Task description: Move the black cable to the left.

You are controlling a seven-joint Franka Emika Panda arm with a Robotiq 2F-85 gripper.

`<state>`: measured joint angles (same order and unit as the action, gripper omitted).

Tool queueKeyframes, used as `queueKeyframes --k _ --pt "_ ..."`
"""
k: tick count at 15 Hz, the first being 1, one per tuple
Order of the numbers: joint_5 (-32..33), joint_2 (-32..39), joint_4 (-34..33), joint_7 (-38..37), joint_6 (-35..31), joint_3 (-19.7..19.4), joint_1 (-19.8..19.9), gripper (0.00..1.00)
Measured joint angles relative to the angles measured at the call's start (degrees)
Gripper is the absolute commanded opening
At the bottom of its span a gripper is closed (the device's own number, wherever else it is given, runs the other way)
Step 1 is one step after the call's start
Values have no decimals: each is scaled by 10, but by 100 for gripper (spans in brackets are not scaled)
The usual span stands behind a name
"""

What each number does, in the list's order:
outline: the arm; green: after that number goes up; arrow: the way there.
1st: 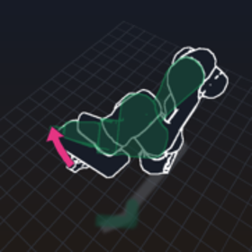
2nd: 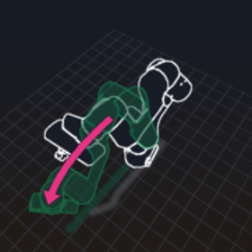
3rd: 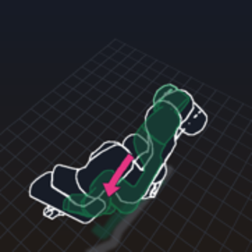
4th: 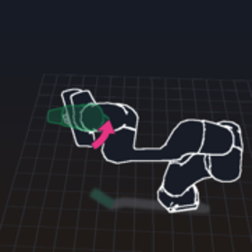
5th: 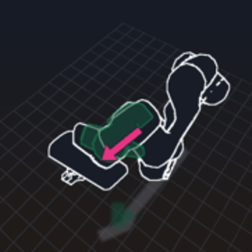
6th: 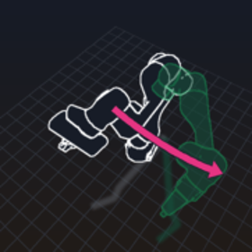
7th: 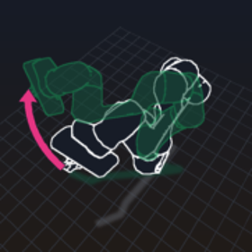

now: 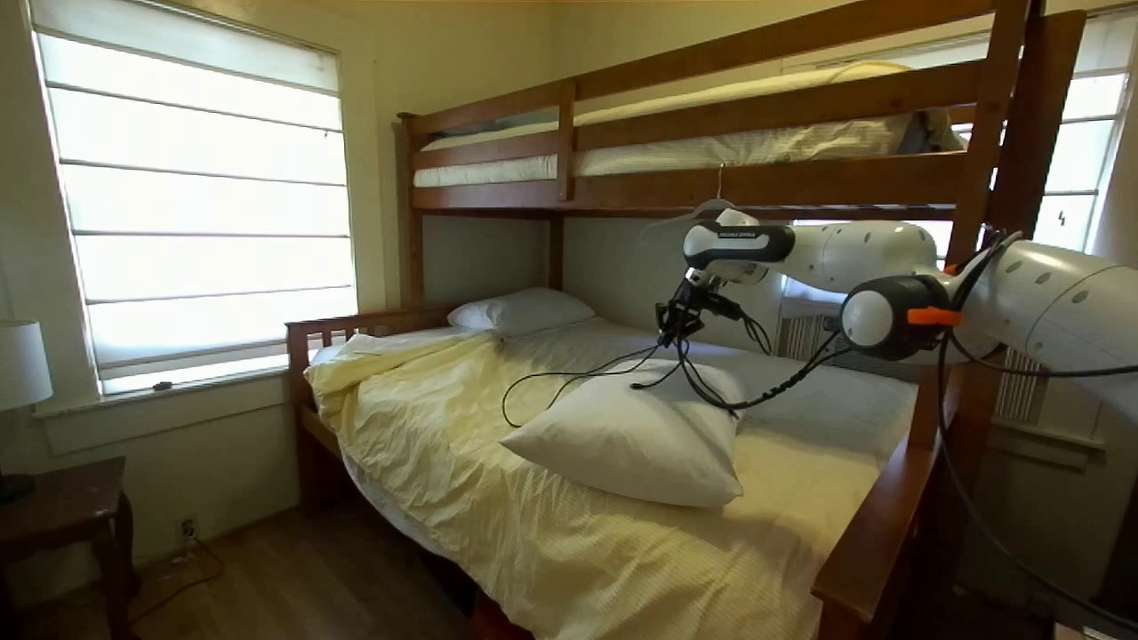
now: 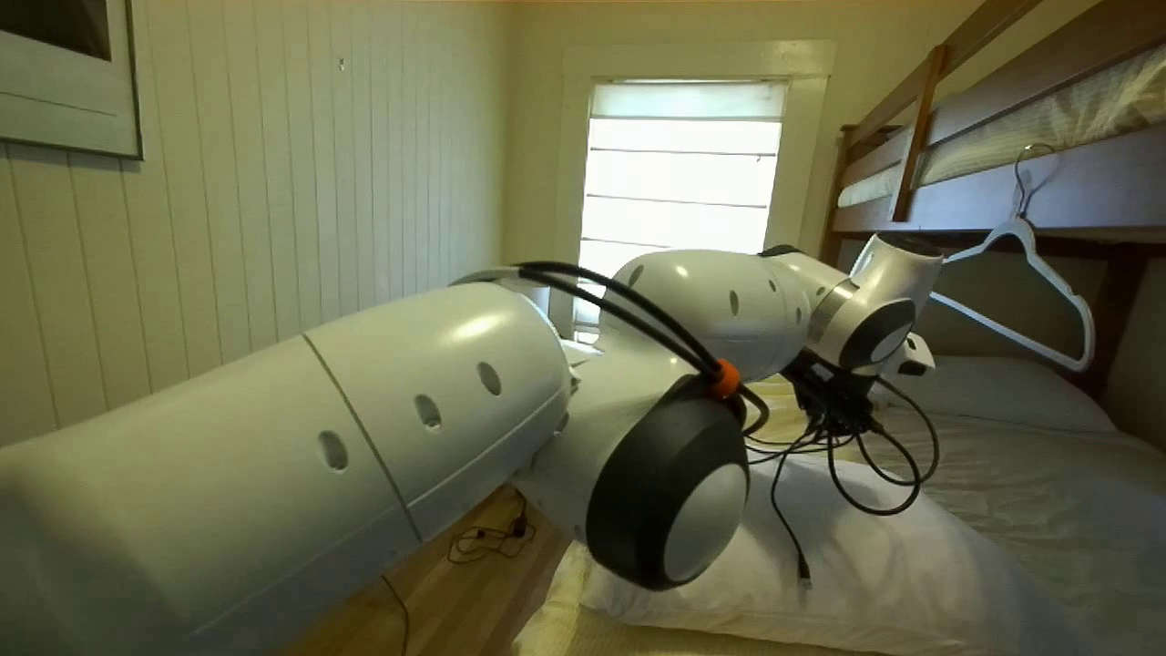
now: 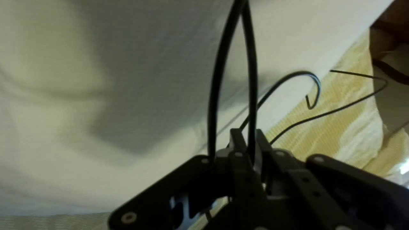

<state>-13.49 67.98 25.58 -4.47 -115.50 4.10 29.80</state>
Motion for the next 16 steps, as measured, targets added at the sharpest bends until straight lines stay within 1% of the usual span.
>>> queueKeyframes --k 3,6,11,14,15,16 --pt "-39 0 -1 53 -34 43 19 1" --pt "-63 0 -1 142 -50 82 33 1" --pt "-64 -1 -1 294 -46 111 29 1" --pt "-64 -3 -3 384 -29 121 27 1" --pt "-65 -4 -3 413 -24 129 28 5" --pt "-69 -4 -3 441 -20 139 30 5"
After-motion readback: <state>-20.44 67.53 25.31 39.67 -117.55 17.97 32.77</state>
